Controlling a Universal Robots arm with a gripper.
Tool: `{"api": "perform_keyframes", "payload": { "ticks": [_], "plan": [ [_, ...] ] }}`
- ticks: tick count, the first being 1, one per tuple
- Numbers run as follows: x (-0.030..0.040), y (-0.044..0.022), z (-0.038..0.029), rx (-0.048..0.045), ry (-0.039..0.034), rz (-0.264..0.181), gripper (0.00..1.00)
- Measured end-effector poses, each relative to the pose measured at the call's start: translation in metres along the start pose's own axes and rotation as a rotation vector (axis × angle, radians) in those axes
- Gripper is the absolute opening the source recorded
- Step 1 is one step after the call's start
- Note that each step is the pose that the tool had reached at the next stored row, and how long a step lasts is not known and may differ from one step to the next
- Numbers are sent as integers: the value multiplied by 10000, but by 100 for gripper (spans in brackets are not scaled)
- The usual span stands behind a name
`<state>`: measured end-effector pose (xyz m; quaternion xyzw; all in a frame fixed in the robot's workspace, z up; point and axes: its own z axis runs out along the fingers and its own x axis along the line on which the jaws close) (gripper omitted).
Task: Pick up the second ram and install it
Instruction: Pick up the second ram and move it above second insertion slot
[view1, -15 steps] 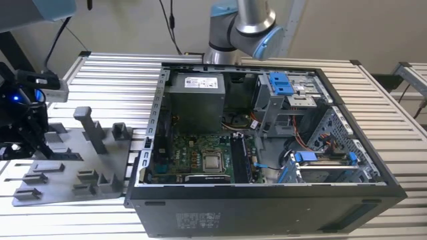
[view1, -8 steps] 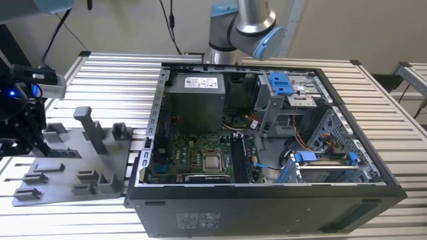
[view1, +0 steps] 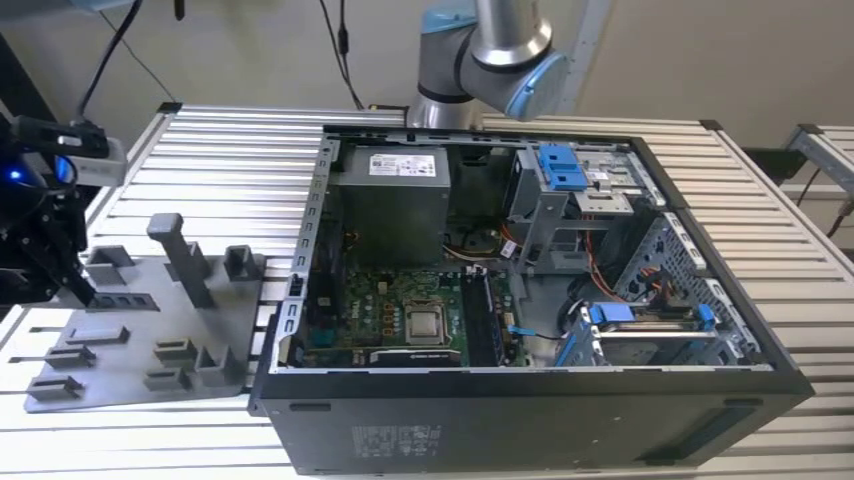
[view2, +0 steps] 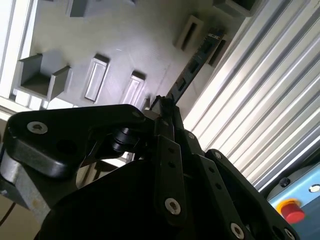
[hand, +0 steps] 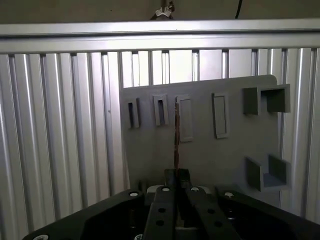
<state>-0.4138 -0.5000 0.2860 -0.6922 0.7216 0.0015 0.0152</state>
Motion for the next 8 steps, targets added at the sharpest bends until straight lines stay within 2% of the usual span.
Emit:
{"api": "perform_keyframes", "payload": {
  "ticks": [8],
  "plan": [
    [-2, -2, -104, 0, 1, 18, 14]
  ]
}}
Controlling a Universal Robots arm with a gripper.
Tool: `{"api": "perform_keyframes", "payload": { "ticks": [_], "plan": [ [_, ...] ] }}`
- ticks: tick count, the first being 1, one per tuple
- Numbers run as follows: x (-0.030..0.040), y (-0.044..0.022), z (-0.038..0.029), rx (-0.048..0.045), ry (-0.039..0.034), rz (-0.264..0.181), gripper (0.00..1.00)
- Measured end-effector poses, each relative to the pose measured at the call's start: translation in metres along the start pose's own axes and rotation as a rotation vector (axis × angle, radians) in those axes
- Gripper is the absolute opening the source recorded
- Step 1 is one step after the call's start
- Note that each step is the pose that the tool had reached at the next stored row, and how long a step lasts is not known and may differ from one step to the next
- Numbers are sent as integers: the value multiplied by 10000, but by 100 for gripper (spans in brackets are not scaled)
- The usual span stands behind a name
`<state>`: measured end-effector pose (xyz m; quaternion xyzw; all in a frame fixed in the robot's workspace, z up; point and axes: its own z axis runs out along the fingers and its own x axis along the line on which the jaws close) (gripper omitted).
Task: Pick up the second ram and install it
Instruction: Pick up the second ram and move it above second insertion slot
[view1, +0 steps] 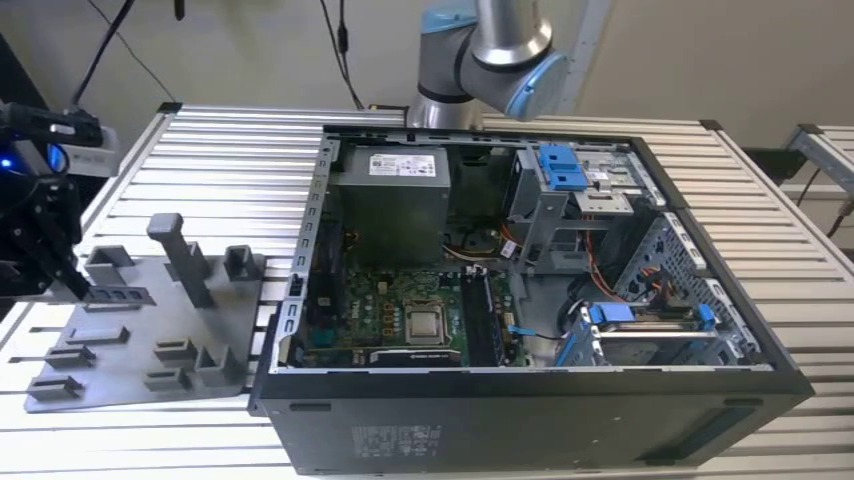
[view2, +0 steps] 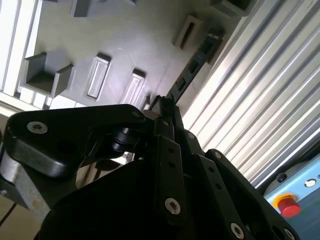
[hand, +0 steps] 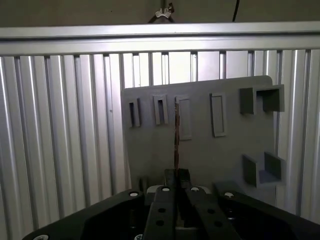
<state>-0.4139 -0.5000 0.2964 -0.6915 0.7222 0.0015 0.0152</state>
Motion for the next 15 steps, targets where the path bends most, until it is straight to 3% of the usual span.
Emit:
{"api": "perform_keyframes", "payload": {
  "ticks": [15],
  "plan": [
    [-5, -4, -214, 1, 0, 43, 14]
  ]
}}
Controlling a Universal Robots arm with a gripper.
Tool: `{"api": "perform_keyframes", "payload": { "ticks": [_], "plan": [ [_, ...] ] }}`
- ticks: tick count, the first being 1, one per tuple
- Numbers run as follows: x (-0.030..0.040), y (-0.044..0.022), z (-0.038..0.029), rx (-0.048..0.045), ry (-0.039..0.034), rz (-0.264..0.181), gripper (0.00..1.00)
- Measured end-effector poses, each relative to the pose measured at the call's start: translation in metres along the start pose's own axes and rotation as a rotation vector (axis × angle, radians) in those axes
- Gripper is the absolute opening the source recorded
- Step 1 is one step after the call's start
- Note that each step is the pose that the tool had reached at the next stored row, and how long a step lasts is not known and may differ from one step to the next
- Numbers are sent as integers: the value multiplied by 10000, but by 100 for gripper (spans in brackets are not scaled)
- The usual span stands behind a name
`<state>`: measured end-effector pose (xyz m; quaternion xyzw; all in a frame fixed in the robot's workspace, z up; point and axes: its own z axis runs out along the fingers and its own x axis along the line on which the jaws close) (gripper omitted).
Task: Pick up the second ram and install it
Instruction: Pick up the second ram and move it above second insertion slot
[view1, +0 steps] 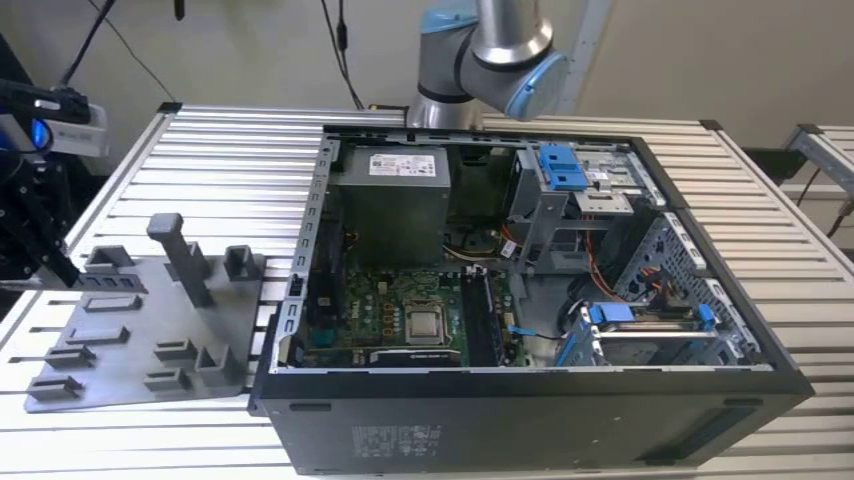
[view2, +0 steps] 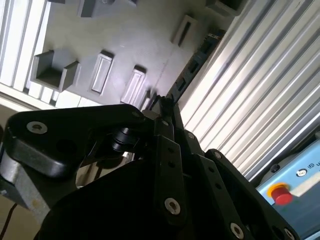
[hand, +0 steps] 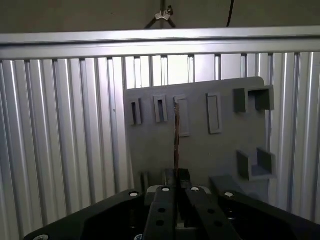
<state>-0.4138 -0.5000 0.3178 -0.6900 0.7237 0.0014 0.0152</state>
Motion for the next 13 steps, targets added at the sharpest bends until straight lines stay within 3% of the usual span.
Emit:
{"api": "perform_keyframes", "payload": {
  "ticks": [13],
  "plan": [
    [-5, -4, -211, 1, 1, 40, 14]
  ]
}}
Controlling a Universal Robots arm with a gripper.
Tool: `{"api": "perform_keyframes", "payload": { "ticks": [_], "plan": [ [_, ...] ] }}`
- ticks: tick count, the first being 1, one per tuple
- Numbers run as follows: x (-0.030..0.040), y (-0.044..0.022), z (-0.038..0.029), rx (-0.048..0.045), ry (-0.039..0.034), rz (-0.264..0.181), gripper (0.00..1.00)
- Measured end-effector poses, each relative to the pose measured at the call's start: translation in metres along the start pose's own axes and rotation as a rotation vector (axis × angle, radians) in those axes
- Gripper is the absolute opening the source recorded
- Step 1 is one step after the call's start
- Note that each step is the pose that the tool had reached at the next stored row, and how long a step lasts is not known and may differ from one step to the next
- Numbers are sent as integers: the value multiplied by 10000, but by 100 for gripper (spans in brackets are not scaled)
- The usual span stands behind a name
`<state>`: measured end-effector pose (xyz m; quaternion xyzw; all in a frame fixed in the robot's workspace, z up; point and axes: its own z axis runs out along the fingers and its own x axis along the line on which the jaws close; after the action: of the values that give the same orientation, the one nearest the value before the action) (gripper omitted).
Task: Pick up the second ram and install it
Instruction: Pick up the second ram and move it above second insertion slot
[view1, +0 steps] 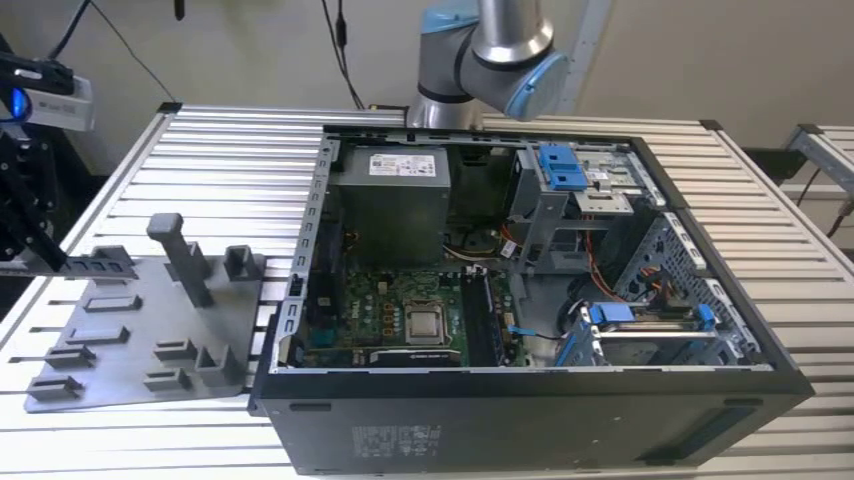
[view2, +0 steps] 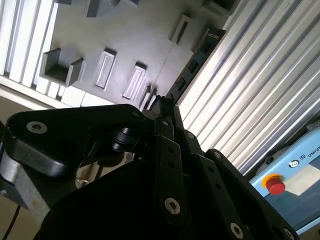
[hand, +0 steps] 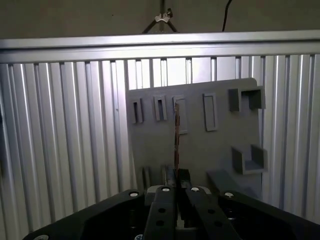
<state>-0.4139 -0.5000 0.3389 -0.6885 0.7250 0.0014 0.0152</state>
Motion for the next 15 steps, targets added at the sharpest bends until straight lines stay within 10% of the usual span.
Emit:
{"api": "perform_keyframes", "payload": {
  "ticks": [15],
  "plan": [
    [-6, -4, -238, 1, 1, 52, 14]
  ]
}}
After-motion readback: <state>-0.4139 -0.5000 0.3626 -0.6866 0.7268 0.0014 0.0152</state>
